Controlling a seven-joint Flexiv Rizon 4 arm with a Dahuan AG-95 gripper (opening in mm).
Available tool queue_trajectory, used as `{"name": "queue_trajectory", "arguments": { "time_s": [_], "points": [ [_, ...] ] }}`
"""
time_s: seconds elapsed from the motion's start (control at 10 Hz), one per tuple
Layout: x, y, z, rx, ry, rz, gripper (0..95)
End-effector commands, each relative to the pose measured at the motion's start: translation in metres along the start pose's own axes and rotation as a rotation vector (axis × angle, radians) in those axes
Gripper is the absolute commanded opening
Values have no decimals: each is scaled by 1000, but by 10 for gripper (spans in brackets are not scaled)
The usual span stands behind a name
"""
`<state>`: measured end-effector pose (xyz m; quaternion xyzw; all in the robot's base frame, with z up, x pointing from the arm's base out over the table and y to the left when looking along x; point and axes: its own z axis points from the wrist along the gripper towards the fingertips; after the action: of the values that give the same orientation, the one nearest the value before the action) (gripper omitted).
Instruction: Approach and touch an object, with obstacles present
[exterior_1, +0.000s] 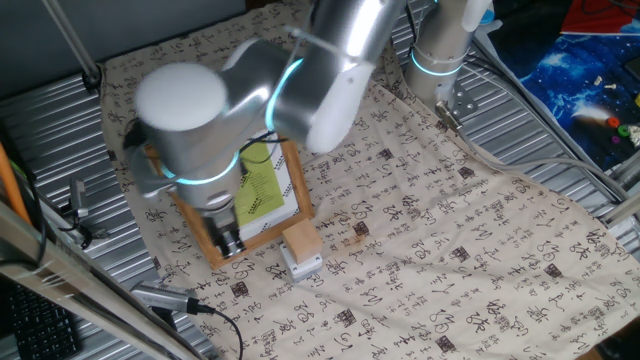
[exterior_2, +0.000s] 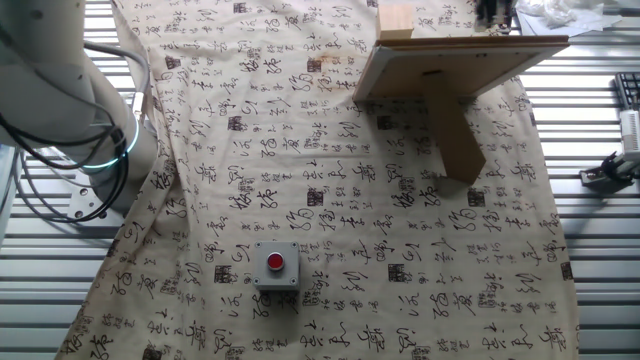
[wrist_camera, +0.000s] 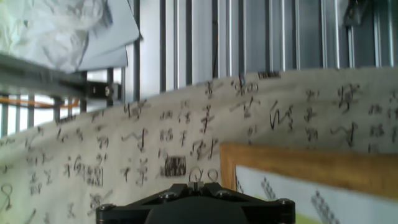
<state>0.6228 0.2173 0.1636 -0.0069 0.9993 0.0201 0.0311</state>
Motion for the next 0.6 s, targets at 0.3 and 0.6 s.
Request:
{"name": "queue_trajectory", "arguments": {
  "time_s": [0.3,0.6],
  "points": [
    [19,-5,5,12,3,-16,0],
    [23,-8,6,17,7,-13,0]
  ]
}}
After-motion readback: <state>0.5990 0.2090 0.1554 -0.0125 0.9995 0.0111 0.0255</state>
